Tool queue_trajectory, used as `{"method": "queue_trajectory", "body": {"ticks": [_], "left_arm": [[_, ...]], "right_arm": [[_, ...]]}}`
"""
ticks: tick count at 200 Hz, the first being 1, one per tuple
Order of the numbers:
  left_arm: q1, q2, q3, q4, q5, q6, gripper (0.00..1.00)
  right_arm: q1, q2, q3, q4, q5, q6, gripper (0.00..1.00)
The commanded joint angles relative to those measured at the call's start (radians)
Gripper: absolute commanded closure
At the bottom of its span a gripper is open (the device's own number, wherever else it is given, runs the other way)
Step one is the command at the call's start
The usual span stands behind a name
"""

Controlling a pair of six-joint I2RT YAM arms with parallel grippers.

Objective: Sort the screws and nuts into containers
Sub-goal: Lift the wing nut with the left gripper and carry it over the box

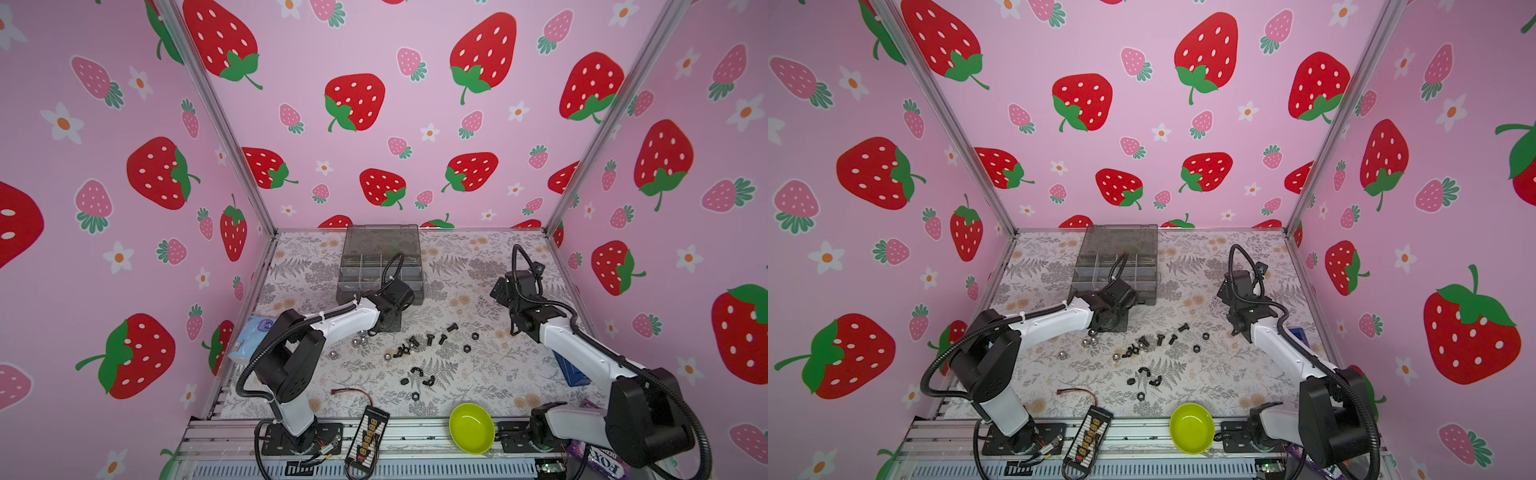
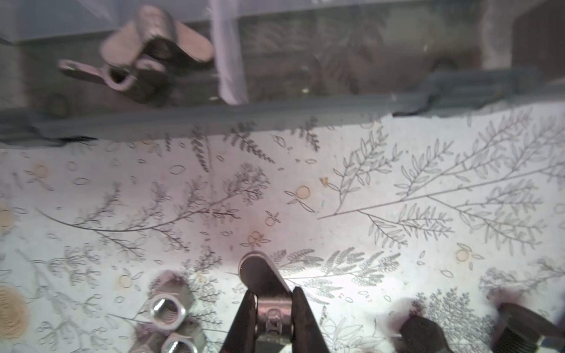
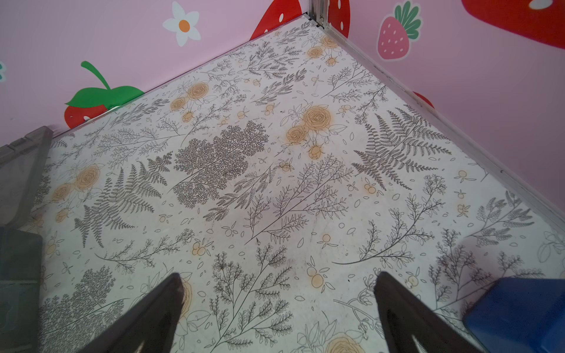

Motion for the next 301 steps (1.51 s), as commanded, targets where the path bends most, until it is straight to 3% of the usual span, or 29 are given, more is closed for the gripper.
{"method": "queue_trajectory", "body": {"ticks": [1, 53, 97, 180, 301], "left_arm": [[0.058, -0.046, 0.044, -0.030, -0.065, 0.073, 0.89], [0.220, -0.061, 0.104, 0.018, -0.012, 0.332, 0.89], [0.277, 0.004, 0.176, 0.030, 0.022, 0.451, 0.90], [0.290, 0.160, 0.321, 0.026, 0.093, 0.484, 0.91], [0.289, 0.220, 0.336, 0.015, 0.209, 0.532, 0.90]], "right_arm": [[0.004, -0.009, -0.011, 0.007, 0.007, 0.005, 0.00], [0.003, -0.008, -0.011, 0.010, 0.001, 0.006, 0.00], [0.003, -0.005, -0.009, 0.009, 0.001, 0.007, 0.00], [0.003, -0.008, -0.006, -0.003, 0.008, 0.008, 0.00], [0.003, -0.025, 0.006, -0.017, 0.014, 0.005, 0.00]]}}
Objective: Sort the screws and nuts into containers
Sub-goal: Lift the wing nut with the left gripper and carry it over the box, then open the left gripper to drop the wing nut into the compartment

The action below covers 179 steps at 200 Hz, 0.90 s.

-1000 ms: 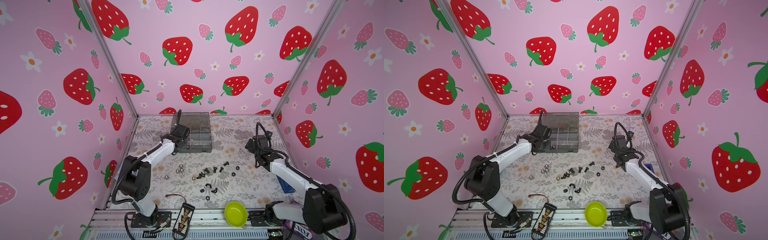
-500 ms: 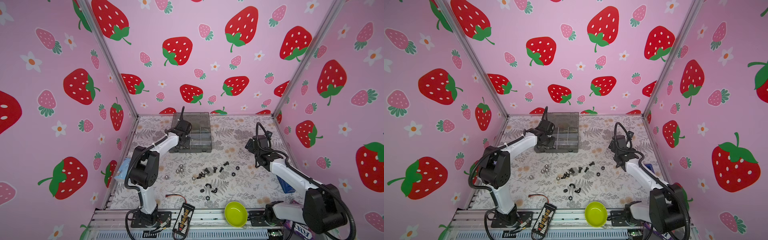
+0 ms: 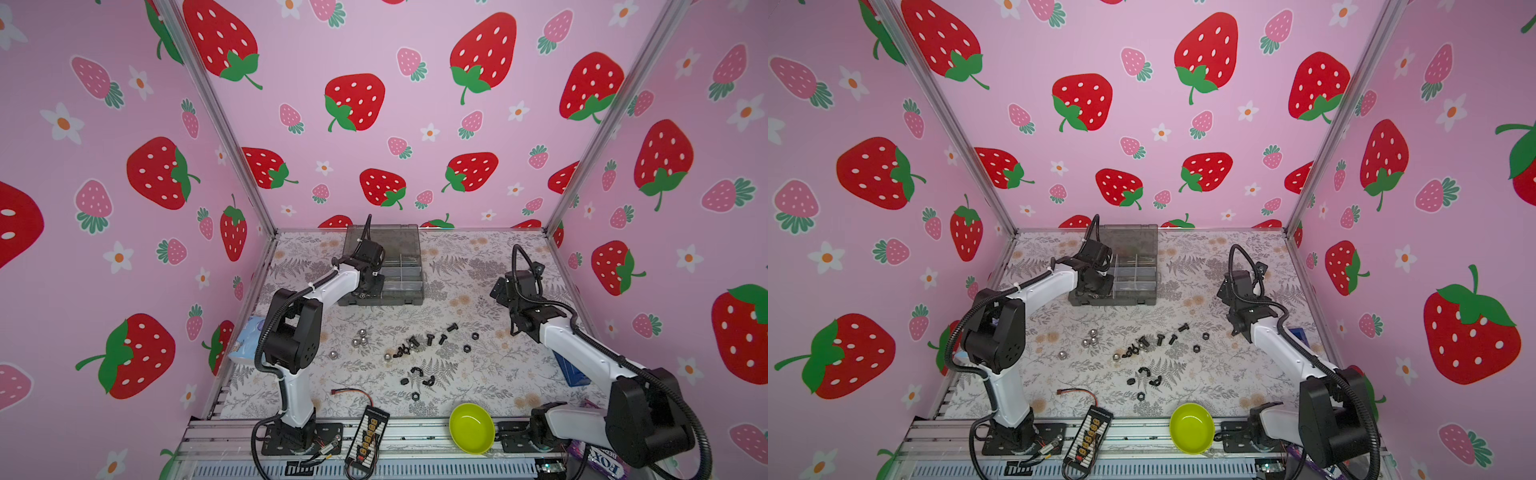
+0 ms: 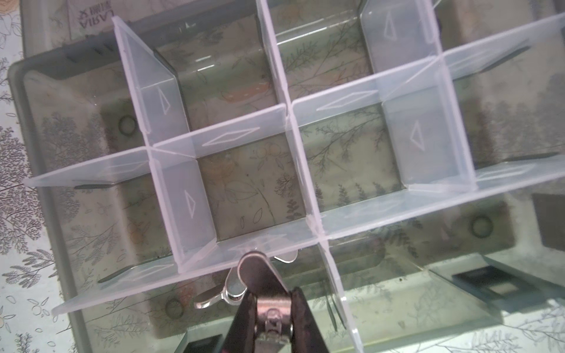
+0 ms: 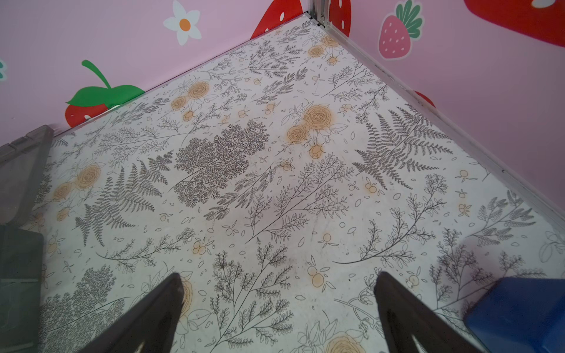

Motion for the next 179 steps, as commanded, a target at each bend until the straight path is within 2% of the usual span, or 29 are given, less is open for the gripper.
{"method": "queue_trajectory", "body": {"ticks": [1, 65, 179], "left_arm": [[0.003, 0.023, 0.038, -0.019, 0.035, 0.027, 0.89], [0.003, 0.016, 0.023, -0.035, 0.037, 0.047, 0.83], [0.003, -0.044, -0.052, -0.030, 0.074, 0.065, 0.85]], "right_arm": [[0.003, -0.025, 0.006, -0.017, 0.018, 0.005, 0.00], [0.004, -0.024, 0.002, -0.015, 0.016, 0.005, 0.00], [0.003, -0.032, -0.014, -0.011, 0.018, 0.014, 0.00]]}}
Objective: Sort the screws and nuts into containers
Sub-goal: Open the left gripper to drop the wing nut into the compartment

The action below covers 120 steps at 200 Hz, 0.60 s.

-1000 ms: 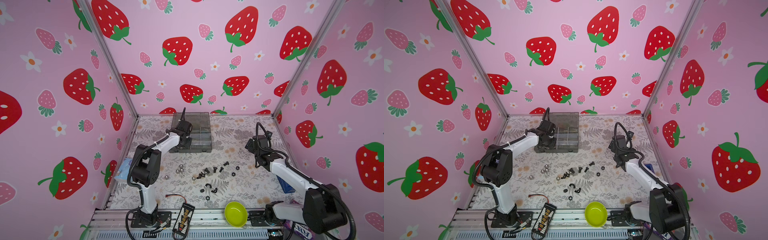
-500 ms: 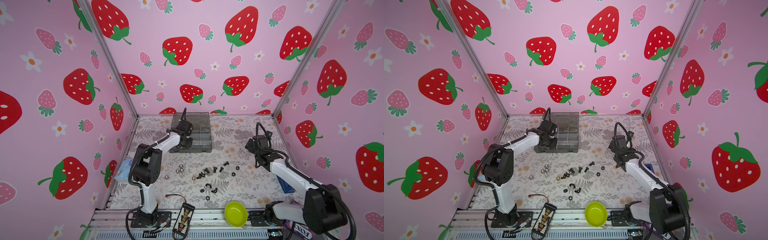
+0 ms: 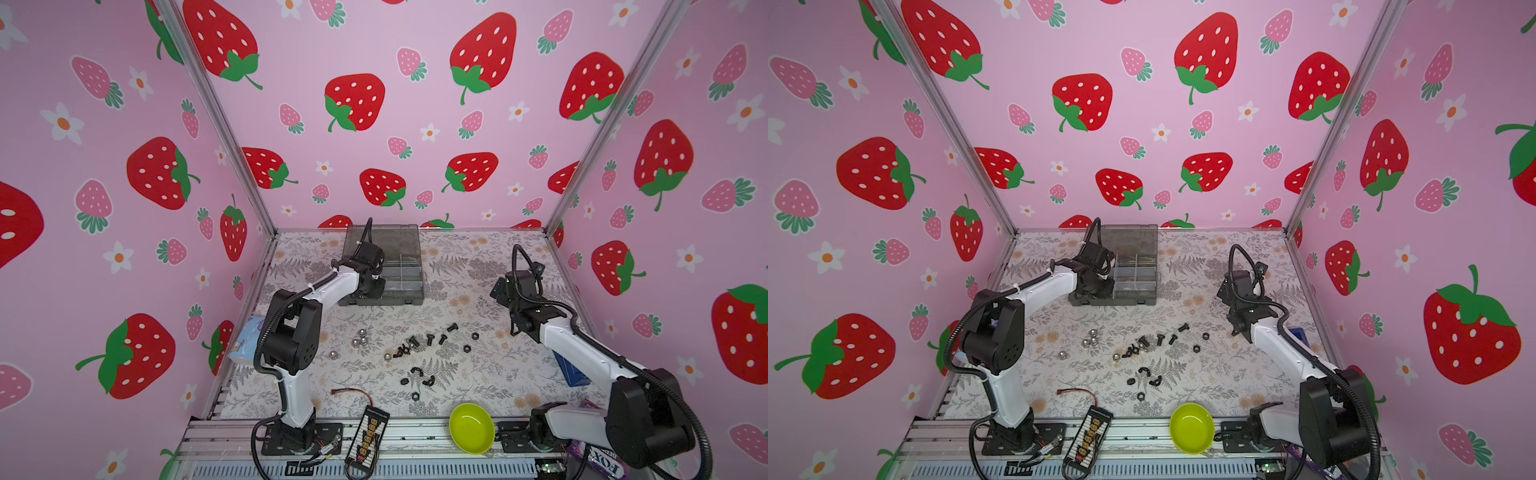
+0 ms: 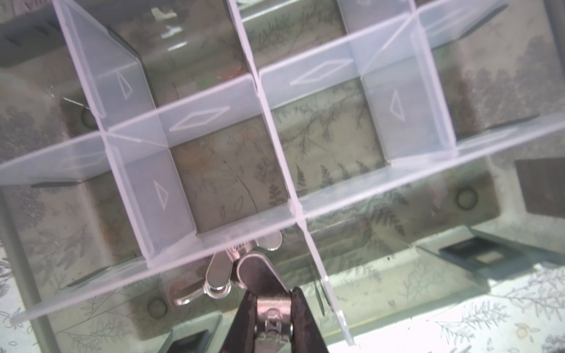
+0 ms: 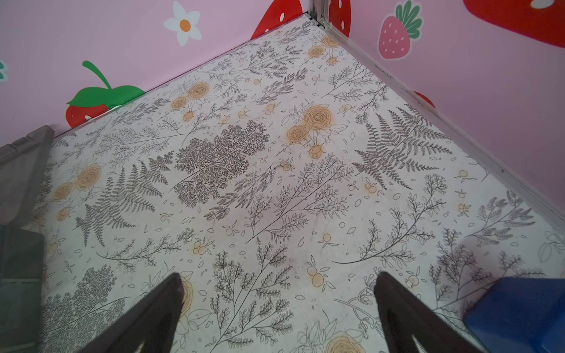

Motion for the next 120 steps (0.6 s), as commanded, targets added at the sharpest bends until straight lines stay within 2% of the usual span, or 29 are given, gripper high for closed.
{"method": "queue_trajectory", "body": {"ticks": [1, 72, 120], "left_arm": [[0.003, -0.024, -0.012, -0.025, 0.023, 0.022, 0.85], [0.000, 0.002, -0.002, 0.009, 0.013, 0.030, 0.81], [-0.004, 0.011, 0.029, -0.005, 0.008, 0.046, 0.62]], "right_arm": [[0.003, -0.029, -0.013, -0.010, 0.018, 0.013, 0.00], [0.003, -0.041, -0.018, -0.011, 0.014, 0.013, 0.00], [0.003, -0.047, -0.020, -0.018, 0.025, 0.012, 0.00]]}}
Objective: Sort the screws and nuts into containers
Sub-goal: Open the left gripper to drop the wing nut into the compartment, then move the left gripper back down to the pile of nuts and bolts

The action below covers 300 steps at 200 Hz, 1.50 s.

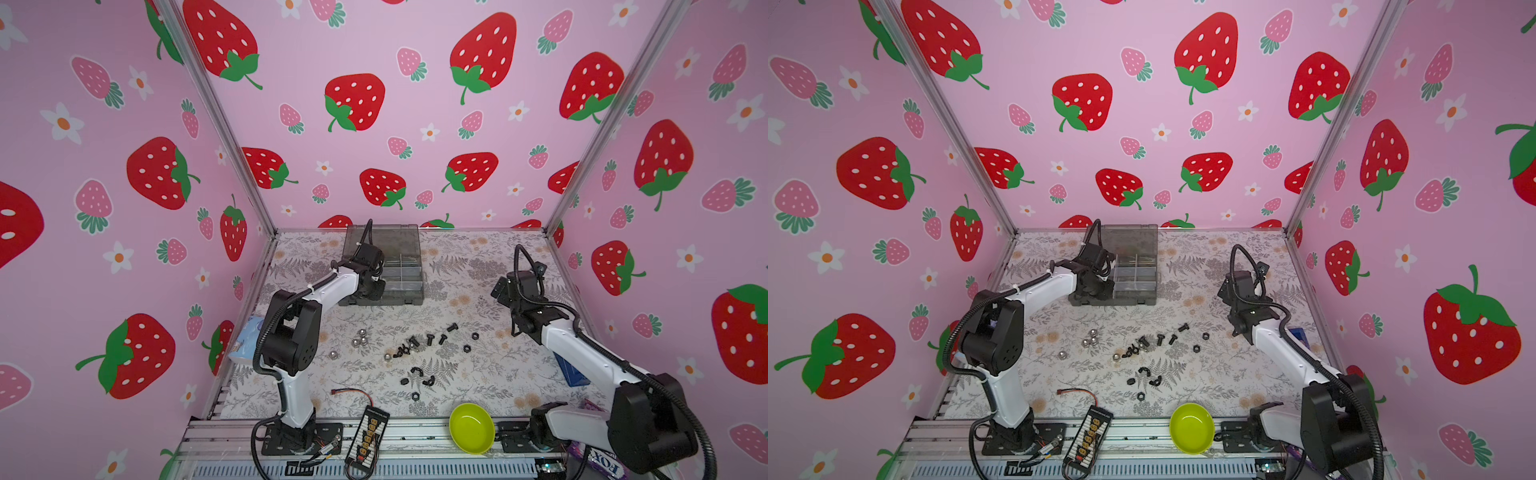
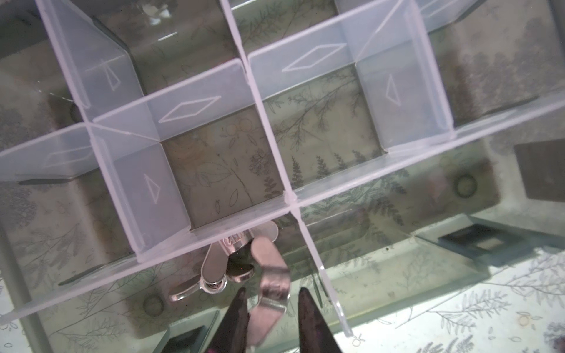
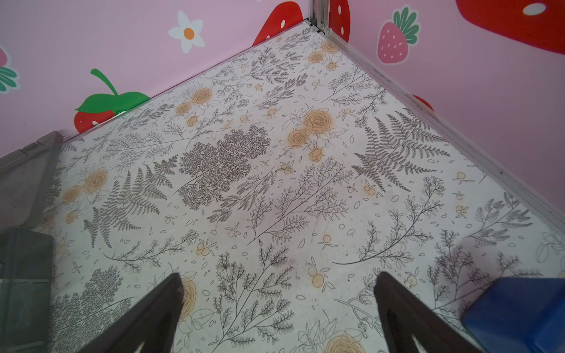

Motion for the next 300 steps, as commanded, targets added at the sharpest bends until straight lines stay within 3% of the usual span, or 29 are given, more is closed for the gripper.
{"method": "queue_trajectory", "body": {"ticks": [1, 81, 116, 153, 182, 229, 300], "left_arm": [[-0.004, 0.011, 0.039, -0.012, 0.001, 0.018, 0.61], [-0.065, -0.155, -0.042, -0.027, -0.081, -0.053, 0.57], [-0.167, -0.290, -0.168, -0.017, -0.094, -0.080, 0.57], [-0.335, -0.380, -0.292, -0.033, -0.143, -0.109, 0.57], [-0.423, -0.405, -0.365, -0.058, -0.149, -0.204, 0.57], [-0.491, -0.426, -0.439, 0.022, -0.088, -0.290, 0.57], [-0.568, -0.324, -0.374, 0.098, -0.048, -0.394, 0.61]], "right_arm": [[0.004, -0.021, -0.015, -0.017, 0.024, 0.011, 0.00], [0.003, -0.010, -0.015, -0.007, 0.017, 0.012, 0.00], [0.003, -0.006, -0.022, 0.004, 0.013, 0.012, 0.00], [0.003, 0.005, -0.013, 0.006, 0.007, 0.007, 0.00], [0.003, 0.007, -0.010, 0.008, 0.000, 0.004, 0.00], [0.003, 0.014, -0.007, 0.011, -0.011, 0.004, 0.00], [0.003, -0.011, -0.024, 0.003, -0.006, 0.005, 0.00]]}}
